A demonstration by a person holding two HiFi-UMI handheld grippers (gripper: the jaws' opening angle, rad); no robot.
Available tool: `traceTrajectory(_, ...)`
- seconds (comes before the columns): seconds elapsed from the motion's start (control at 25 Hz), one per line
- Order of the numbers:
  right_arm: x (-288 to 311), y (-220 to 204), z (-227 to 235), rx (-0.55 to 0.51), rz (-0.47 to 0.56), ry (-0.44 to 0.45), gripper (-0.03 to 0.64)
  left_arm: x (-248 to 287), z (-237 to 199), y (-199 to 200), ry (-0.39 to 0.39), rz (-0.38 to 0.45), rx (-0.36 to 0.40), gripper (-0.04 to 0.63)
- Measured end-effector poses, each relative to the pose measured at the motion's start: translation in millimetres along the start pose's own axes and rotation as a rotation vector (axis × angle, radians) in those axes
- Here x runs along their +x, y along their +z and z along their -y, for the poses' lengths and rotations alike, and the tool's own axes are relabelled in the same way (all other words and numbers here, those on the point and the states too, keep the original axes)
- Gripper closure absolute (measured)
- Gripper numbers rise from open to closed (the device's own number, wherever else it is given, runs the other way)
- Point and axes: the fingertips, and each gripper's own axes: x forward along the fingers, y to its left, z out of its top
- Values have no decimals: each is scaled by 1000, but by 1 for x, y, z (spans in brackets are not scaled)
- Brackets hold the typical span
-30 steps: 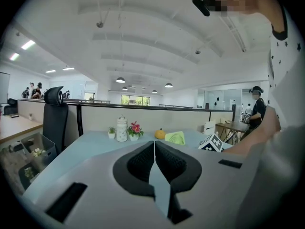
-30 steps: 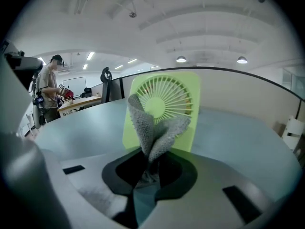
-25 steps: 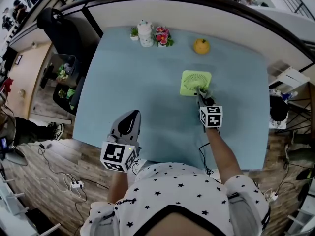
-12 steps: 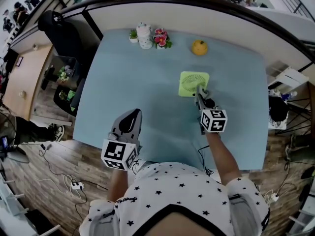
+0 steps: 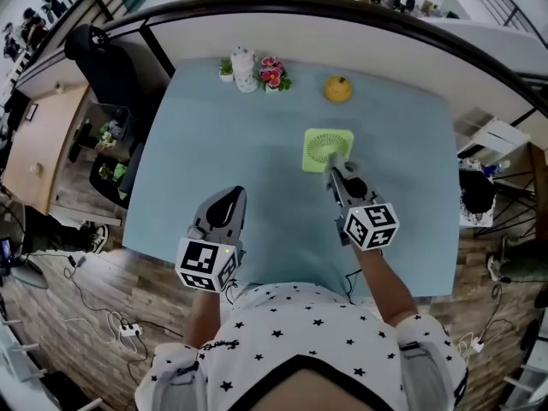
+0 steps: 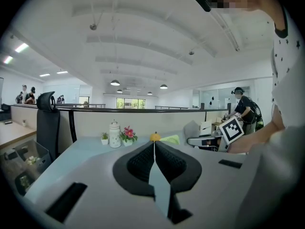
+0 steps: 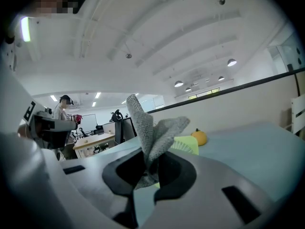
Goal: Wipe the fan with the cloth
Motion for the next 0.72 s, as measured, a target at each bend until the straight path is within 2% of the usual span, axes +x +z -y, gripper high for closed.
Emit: traceTrajectory(0.72,-11,12,-11,-7,29,35,572,-2,9,-3,-1,-2,0,563)
